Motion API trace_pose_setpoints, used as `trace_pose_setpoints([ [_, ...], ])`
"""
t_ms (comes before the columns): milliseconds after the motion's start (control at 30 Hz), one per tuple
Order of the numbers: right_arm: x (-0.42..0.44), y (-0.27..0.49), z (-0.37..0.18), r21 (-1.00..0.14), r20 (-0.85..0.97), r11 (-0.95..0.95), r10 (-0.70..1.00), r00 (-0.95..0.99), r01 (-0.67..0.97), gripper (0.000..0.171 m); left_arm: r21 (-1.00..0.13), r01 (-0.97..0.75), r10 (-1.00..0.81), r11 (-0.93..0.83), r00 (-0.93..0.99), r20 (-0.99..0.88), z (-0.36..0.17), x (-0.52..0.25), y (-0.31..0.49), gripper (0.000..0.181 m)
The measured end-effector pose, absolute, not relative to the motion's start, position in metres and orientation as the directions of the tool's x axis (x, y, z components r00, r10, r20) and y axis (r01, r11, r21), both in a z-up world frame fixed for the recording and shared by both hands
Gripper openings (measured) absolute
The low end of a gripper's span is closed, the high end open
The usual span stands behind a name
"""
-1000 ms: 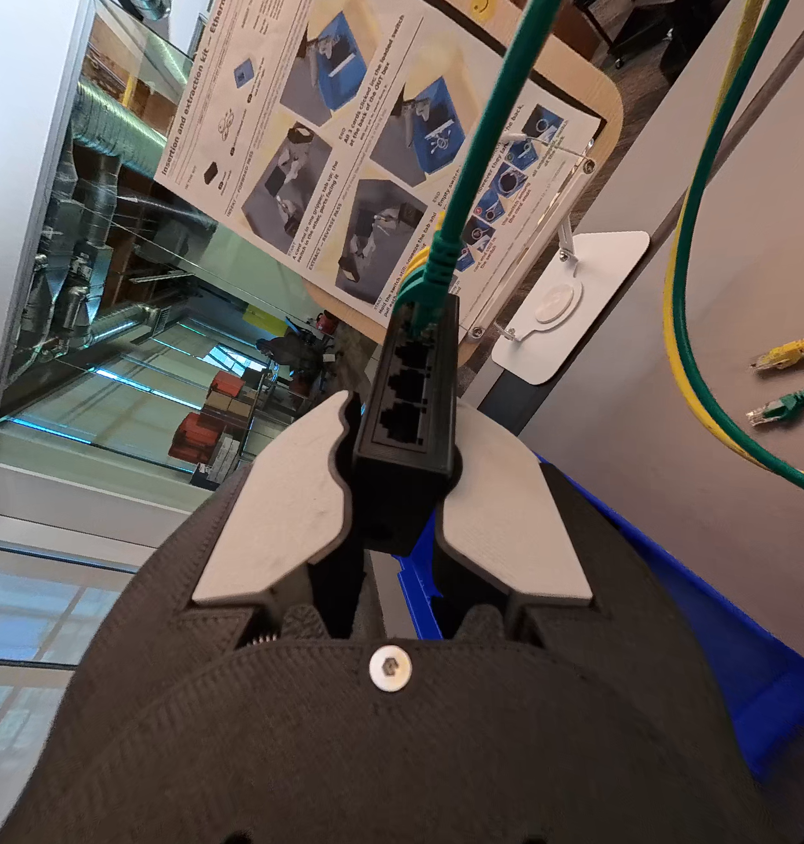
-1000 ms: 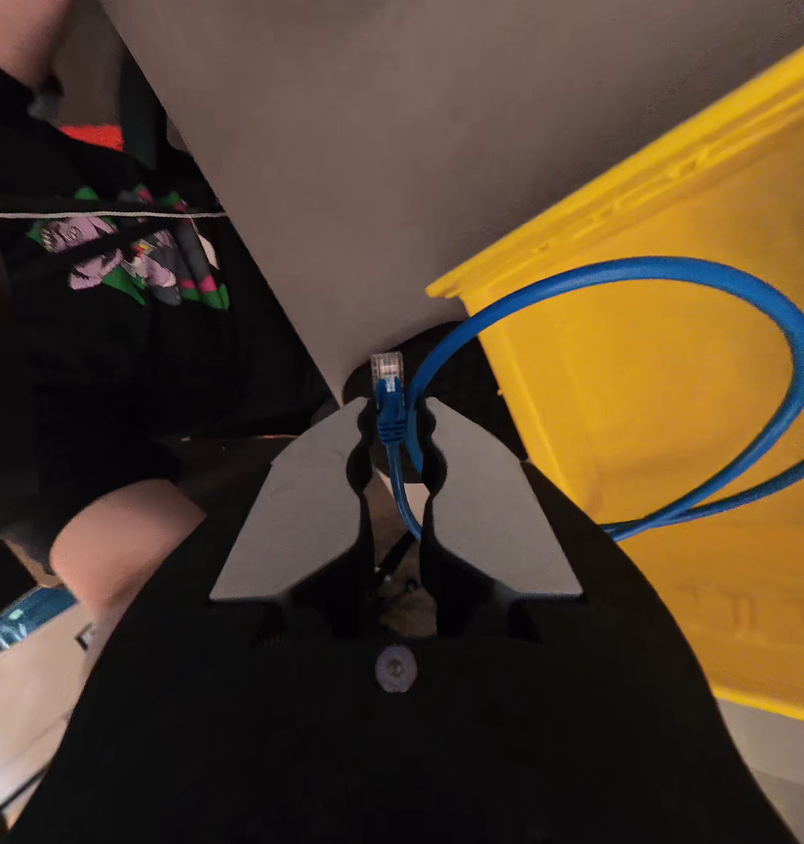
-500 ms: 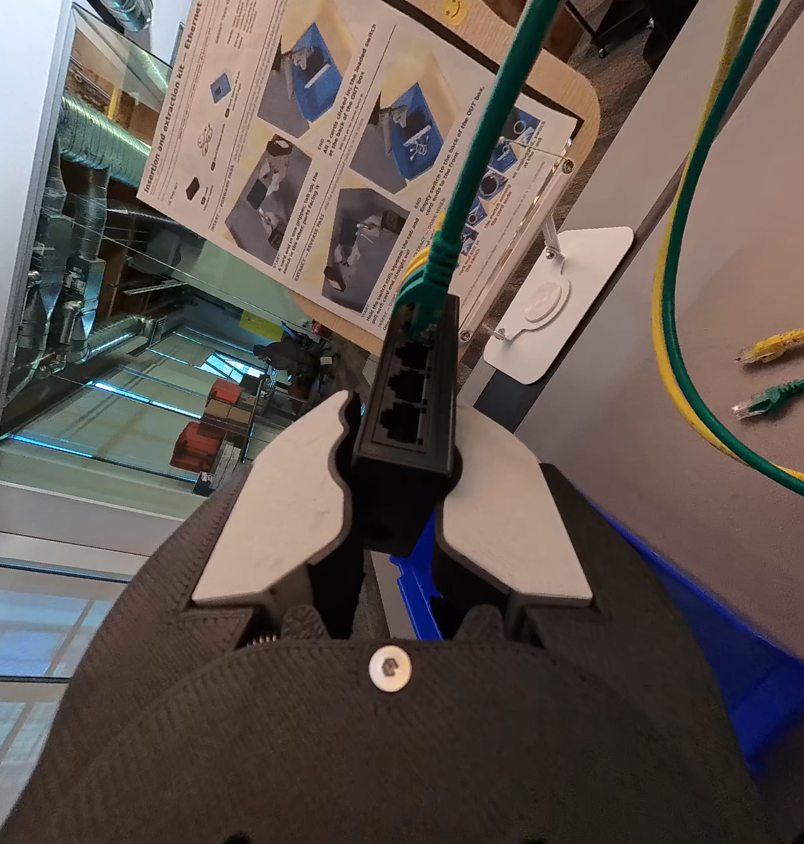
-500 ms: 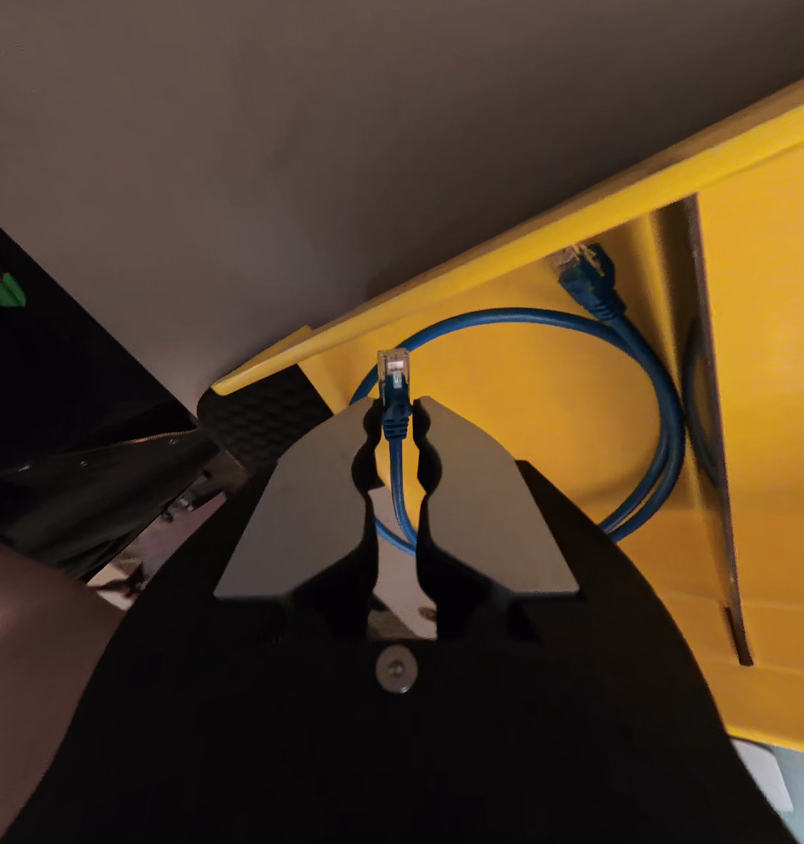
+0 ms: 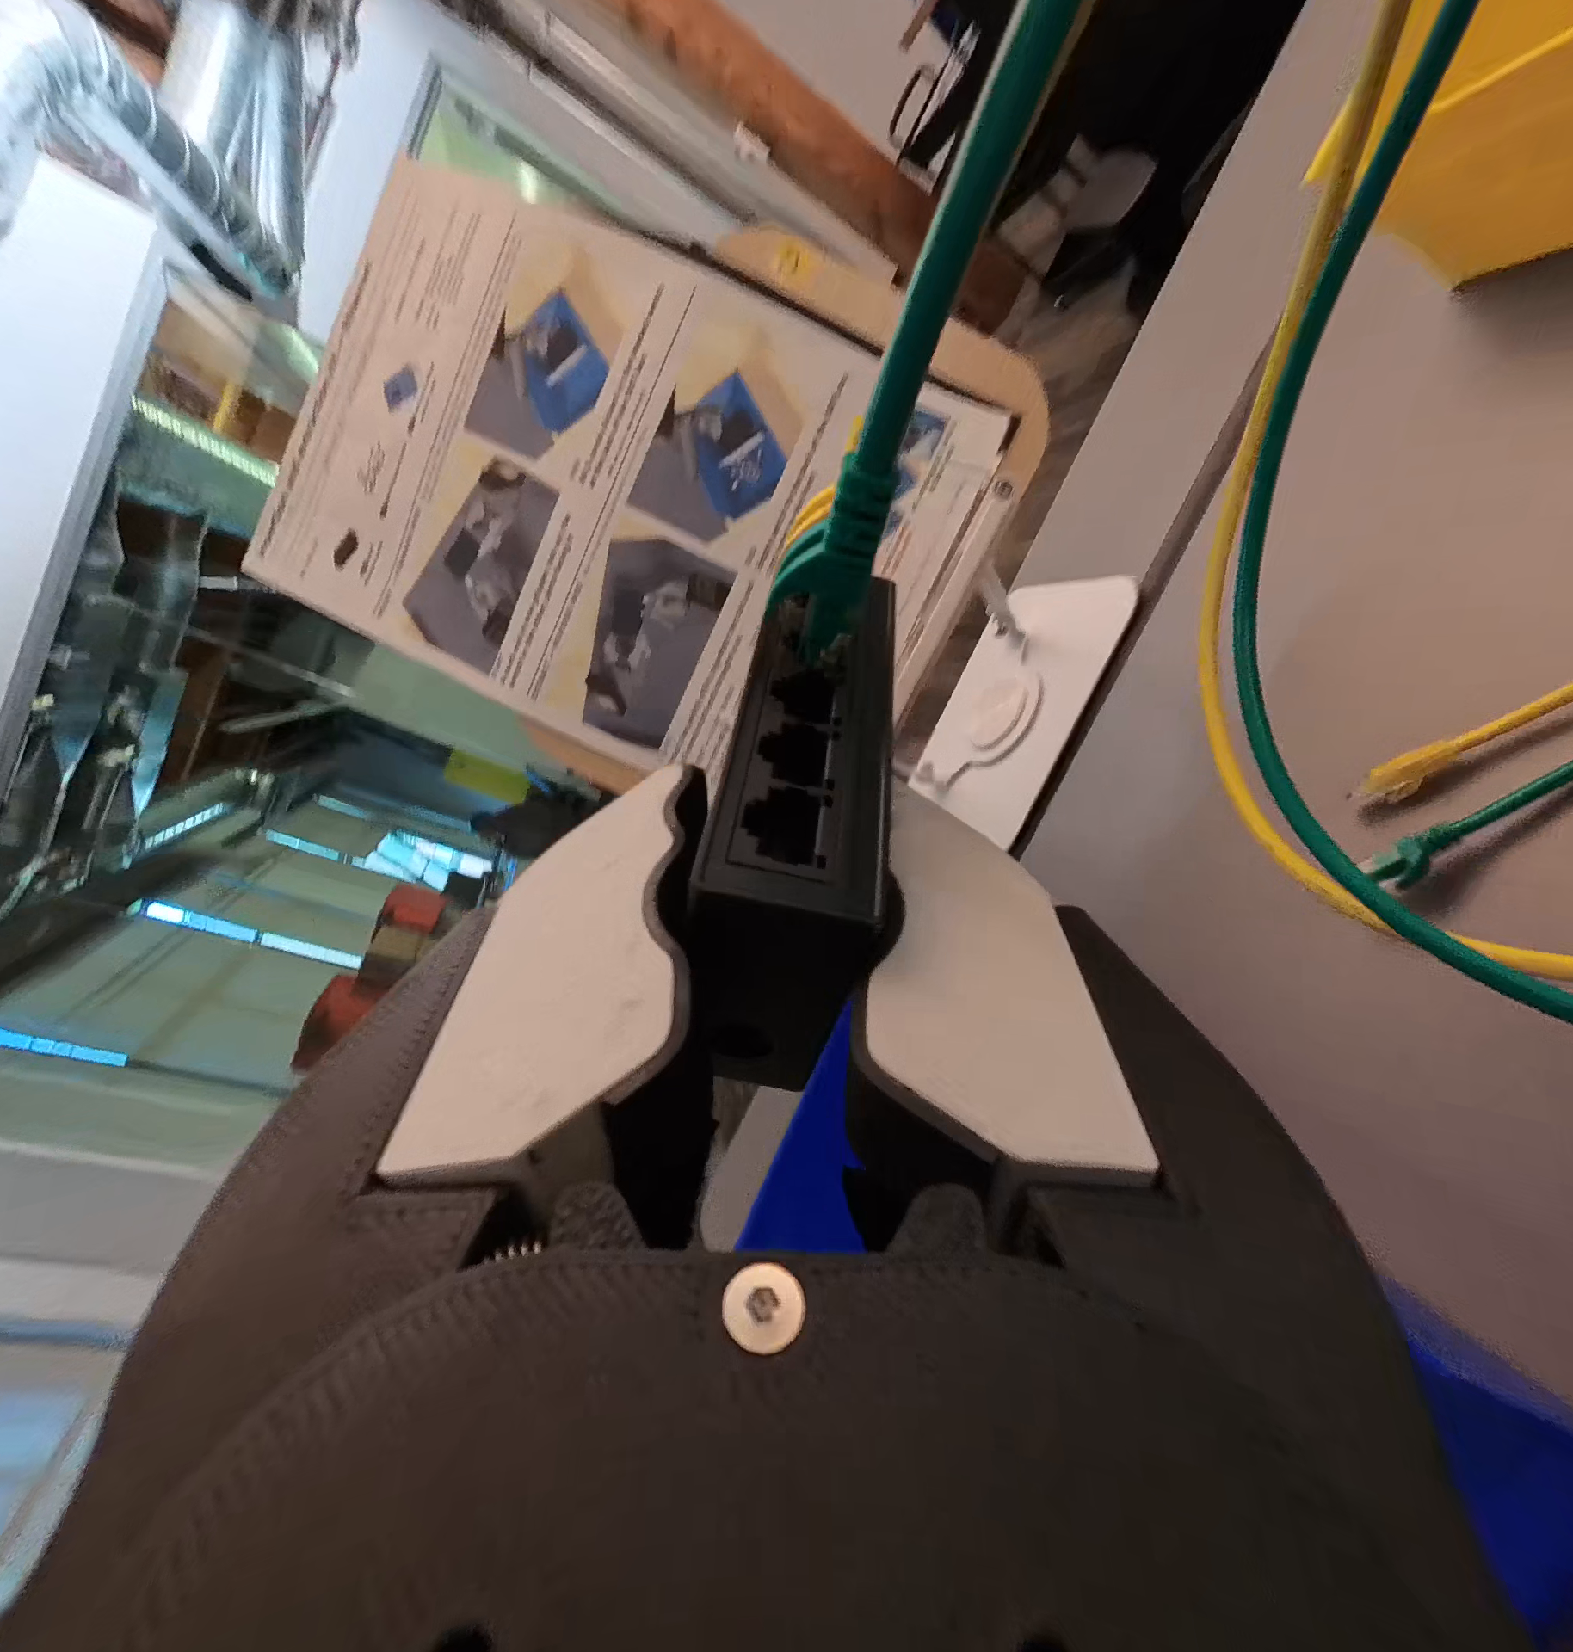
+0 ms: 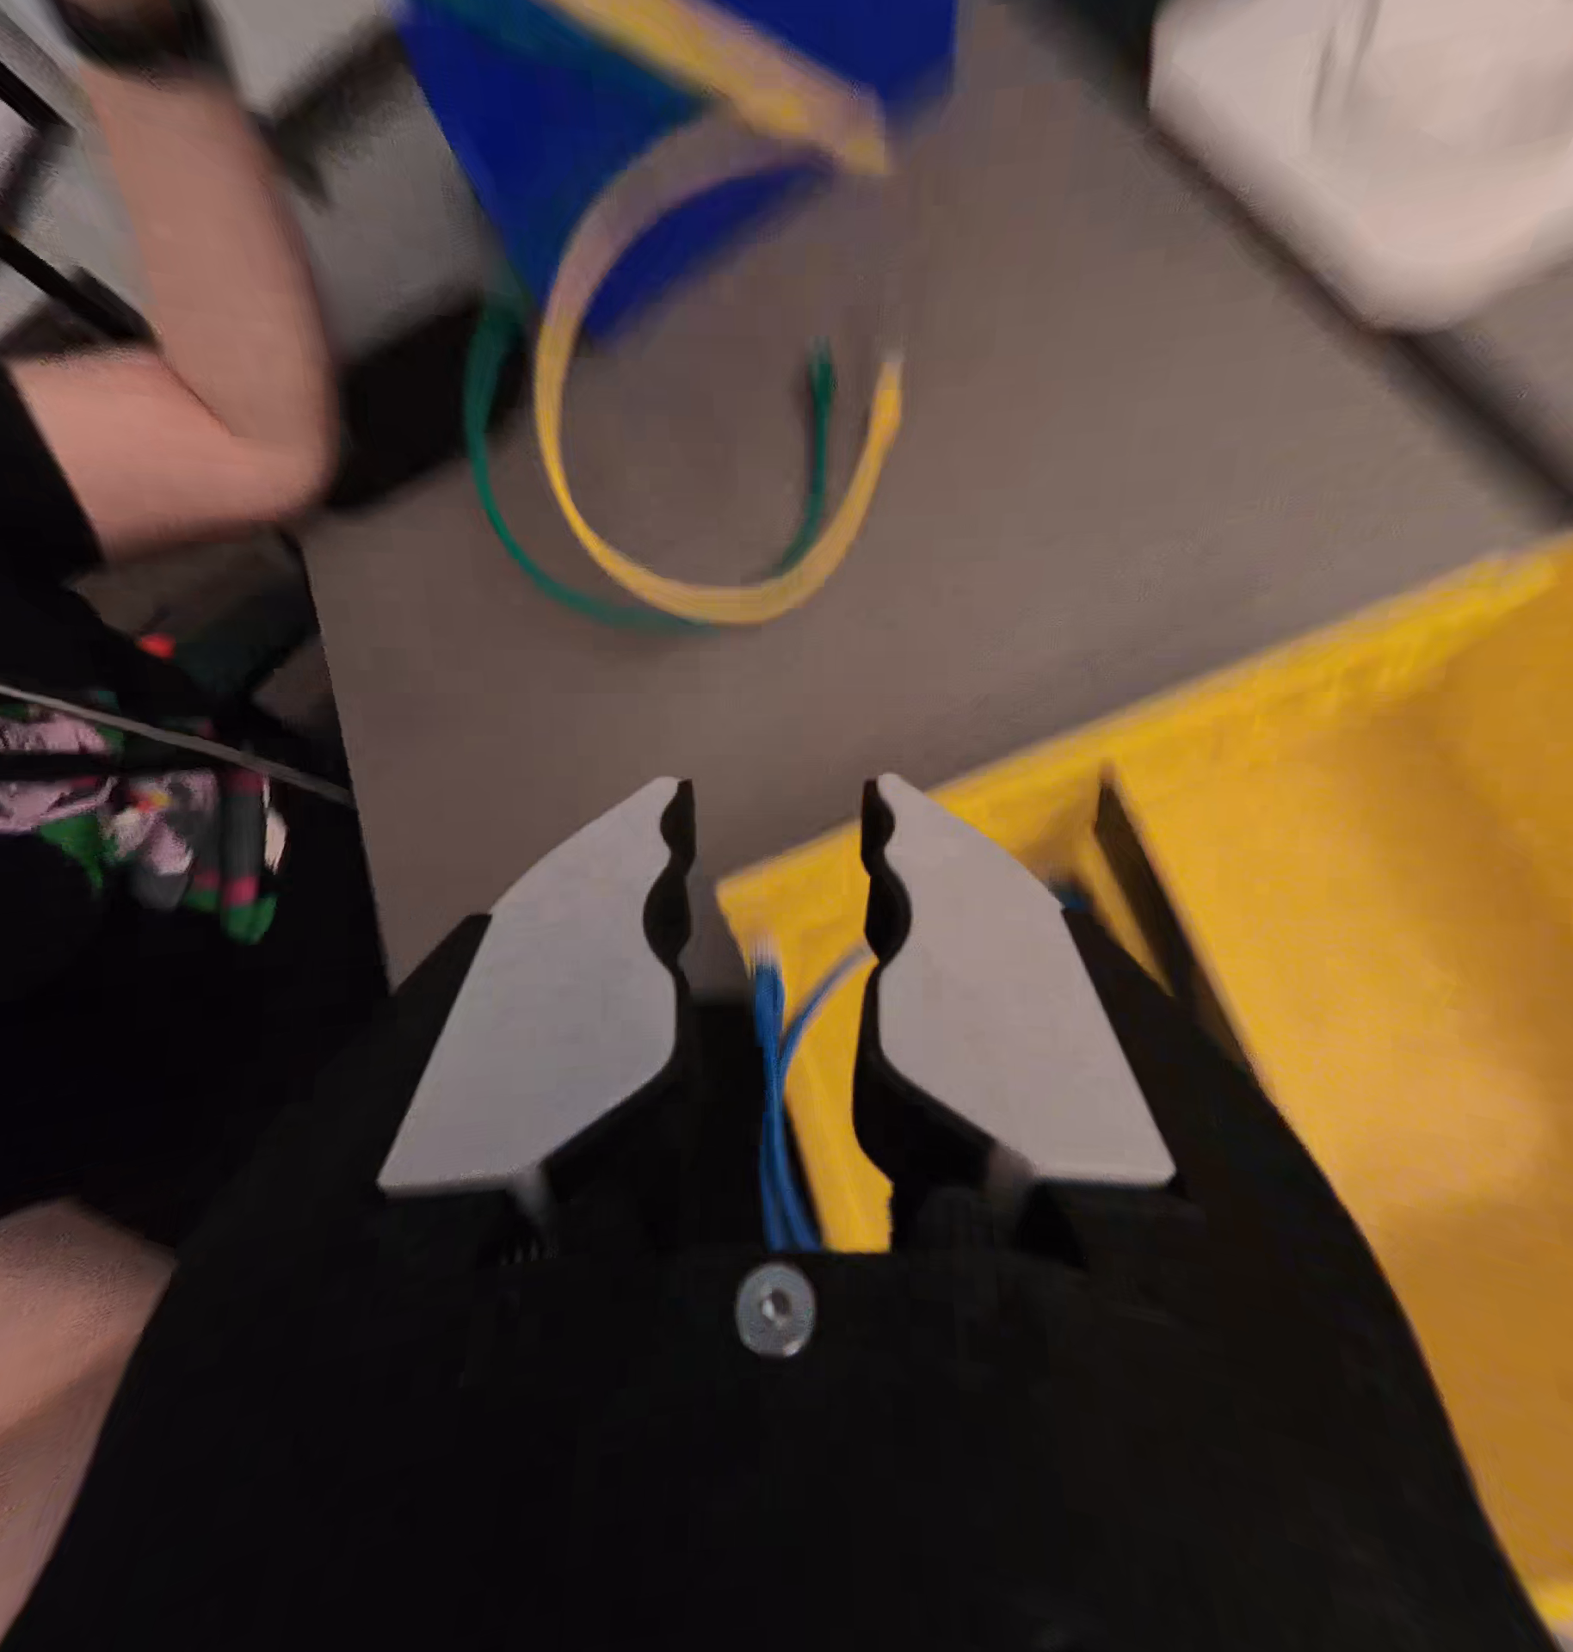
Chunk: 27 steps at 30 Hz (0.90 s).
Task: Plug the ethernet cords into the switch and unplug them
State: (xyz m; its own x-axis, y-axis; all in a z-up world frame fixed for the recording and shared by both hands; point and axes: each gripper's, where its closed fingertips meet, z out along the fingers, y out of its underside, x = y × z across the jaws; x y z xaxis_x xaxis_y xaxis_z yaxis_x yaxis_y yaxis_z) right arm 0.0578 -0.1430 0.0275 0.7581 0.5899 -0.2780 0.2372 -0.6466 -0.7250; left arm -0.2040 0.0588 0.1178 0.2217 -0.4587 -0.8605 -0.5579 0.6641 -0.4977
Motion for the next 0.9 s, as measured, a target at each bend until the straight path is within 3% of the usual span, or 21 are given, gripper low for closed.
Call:
trace_pose_setpoints([
  [67, 0.029, -0.128, 0.082, -0.916, -0.028, -0.311, 0.681, 0.732, 0.254, 0.037, -0.493, -0.501, -0.448, 0.711, 0.217, -0.867, 0.120, -0.194, 0.049, 0.032],
  [133, -0.001, -0.119, 0.126, -0.947, 0.275, 0.043, 0.620, 0.735, 0.318, 0.047, -0.479, -0.451, -0.438, 0.753, 0.200, -0.877, 0.121, -0.185, 0.037, 0.032],
  [167, -0.015, -0.115, 0.146, -0.907, 0.417, 0.191, 0.528, 0.740, 0.376, 0.055, -0.465, -0.435, -0.427, 0.772, 0.187, -0.885, 0.120, -0.181, 0.031, 0.032],
  [267, -0.059, -0.114, 0.190, -0.677, 0.717, 0.444, 0.220, 0.661, 0.587, 0.041, -0.410, -0.410, -0.386, 0.815, 0.146, -0.911, 0.117, -0.175, 0.017, 0.032],
  [333, -0.100, -0.125, 0.206, -0.619, 0.761, 0.537, 0.228, 0.608, 0.573, 0.035, -0.374, -0.449, -0.353, 0.812, 0.134, -0.926, 0.116, -0.175, 0.017, 0.032],
  [433, -0.155, -0.123, 0.195, -0.613, 0.790, 0.500, 0.372, 0.487, 0.611, 0.037, -0.304, -0.529, -0.279, 0.792, 0.128, -0.952, 0.116, -0.177, 0.022, 0.032],
  [633, -0.185, -0.064, 0.140, -0.413, 0.879, 0.313, 0.381, 0.286, 0.855, 0.037, -0.222, -0.608, -0.203, 0.763, 0.101, -0.974, 0.115, -0.174, 0.018, 0.032],
  [800, -0.169, -0.029, 0.118, -0.209, 0.944, 0.191, 0.295, 0.147, 0.959, 0.034, -0.203, -0.591, -0.191, 0.781, 0.084, -0.978, 0.114, -0.168, 0.005, 0.032],
  [900, -0.167, -0.026, 0.122, -0.188, 0.965, 0.217, 0.224, 0.139, 0.958, 0.021, -0.192, -0.599, -0.185, 0.777, 0.075, -0.980, 0.113, -0.167, 0.004, 0.031],
])
